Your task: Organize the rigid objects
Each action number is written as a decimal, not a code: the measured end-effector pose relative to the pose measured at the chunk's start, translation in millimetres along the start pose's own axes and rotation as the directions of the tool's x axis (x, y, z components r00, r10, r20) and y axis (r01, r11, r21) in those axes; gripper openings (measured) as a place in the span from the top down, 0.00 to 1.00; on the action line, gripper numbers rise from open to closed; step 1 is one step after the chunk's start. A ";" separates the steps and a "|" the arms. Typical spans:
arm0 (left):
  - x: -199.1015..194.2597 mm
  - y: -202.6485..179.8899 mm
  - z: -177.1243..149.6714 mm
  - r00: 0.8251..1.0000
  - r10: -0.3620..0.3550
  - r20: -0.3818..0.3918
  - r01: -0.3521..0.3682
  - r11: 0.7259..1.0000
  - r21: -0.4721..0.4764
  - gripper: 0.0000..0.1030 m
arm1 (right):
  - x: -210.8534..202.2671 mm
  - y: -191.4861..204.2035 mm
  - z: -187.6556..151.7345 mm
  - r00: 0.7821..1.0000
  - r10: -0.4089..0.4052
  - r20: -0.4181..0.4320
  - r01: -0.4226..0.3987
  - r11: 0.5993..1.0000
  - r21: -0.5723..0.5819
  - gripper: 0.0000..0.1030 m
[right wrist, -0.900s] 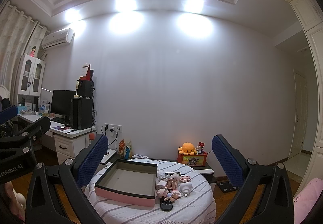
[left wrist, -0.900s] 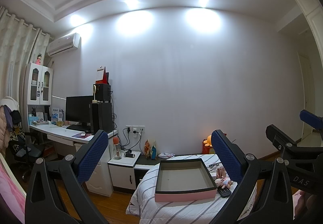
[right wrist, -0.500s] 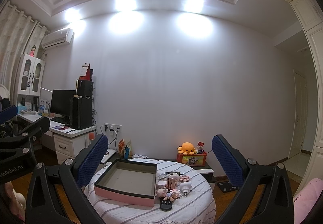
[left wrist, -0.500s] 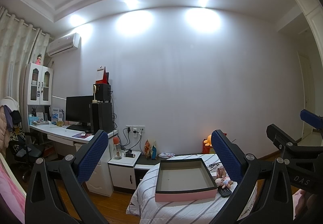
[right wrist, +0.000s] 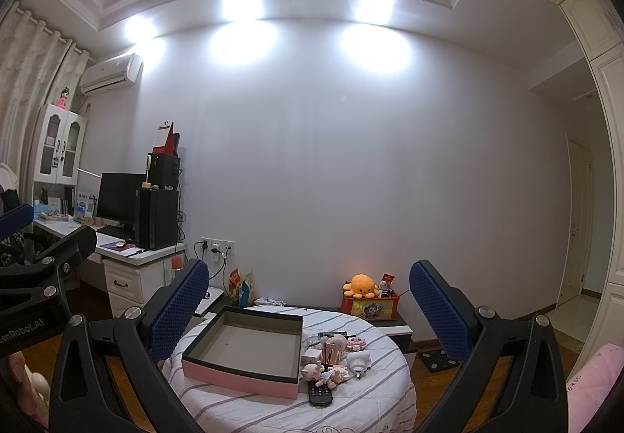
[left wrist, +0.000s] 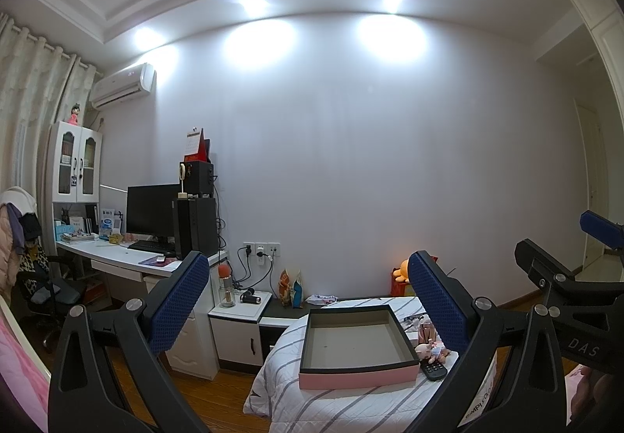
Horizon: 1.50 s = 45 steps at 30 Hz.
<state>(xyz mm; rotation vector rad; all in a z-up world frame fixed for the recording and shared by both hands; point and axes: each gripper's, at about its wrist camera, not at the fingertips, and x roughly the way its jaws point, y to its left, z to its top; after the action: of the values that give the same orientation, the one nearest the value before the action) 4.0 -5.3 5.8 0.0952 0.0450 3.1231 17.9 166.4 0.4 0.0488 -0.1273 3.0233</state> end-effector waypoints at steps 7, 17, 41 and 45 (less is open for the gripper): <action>0.4 0.1 -0.8 1.000 -0.001 -0.001 0.001 1.000 0.000 0.00 | -0.1 -0.9 -0.9 1.000 -0.003 -0.001 0.003 1.000 0.000 0.00; 0.7 -0.5 -1.0 1.000 -0.003 -0.002 0.003 1.000 0.001 0.00 | 0.0 -1.8 -1.8 1.000 -0.004 -0.004 0.004 1.000 -0.001 0.00; 60.3 1.9 -38.5 0.991 0.026 -0.129 -0.024 1.000 0.020 0.00 | 51.4 -17.4 -40.6 0.991 -0.054 -0.123 0.055 0.998 0.011 0.00; 107.5 1.3 -67.8 0.971 0.031 -0.236 -0.022 0.999 0.040 0.00 | 89.6 -31.7 -64.7 0.976 -0.079 -0.205 0.086 0.996 0.024 0.00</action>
<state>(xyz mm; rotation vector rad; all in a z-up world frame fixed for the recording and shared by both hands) -107.4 -6.7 -55.2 -0.2795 0.1058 3.1424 -69.1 213.5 -58.1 -0.2461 -0.0562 2.9248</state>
